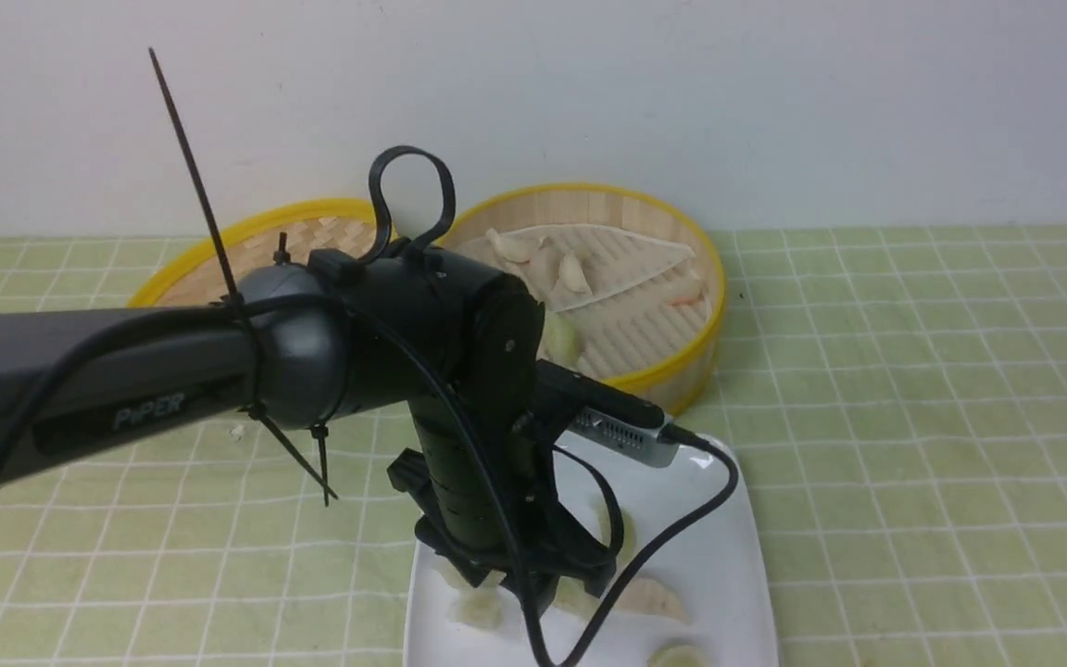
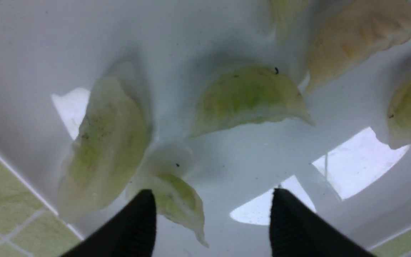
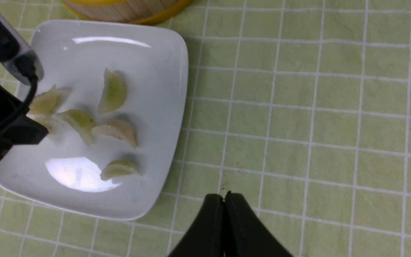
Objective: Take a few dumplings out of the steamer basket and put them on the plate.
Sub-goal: Use the left arm to put the dumpling into the plate, then use the right arm to grab a dumpling from inside the steamer
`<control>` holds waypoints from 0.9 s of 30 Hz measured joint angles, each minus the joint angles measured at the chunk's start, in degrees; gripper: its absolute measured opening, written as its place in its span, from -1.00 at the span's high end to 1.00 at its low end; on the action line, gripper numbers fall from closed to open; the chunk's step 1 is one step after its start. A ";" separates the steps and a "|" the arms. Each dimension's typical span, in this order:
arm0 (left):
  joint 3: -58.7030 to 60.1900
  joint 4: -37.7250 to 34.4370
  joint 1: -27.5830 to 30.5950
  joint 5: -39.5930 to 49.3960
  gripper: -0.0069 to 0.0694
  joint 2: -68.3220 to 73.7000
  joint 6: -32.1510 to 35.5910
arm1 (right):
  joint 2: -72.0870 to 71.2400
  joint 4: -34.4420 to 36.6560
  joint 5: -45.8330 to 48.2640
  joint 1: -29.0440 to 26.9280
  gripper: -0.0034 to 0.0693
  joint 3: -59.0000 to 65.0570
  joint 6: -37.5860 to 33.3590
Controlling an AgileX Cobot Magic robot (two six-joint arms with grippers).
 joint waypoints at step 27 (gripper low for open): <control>5.25 17.34 2.26 11.70 0.83 -51.48 -15.63 | 64.78 -8.62 -3.74 24.84 0.64 -55.56 2.34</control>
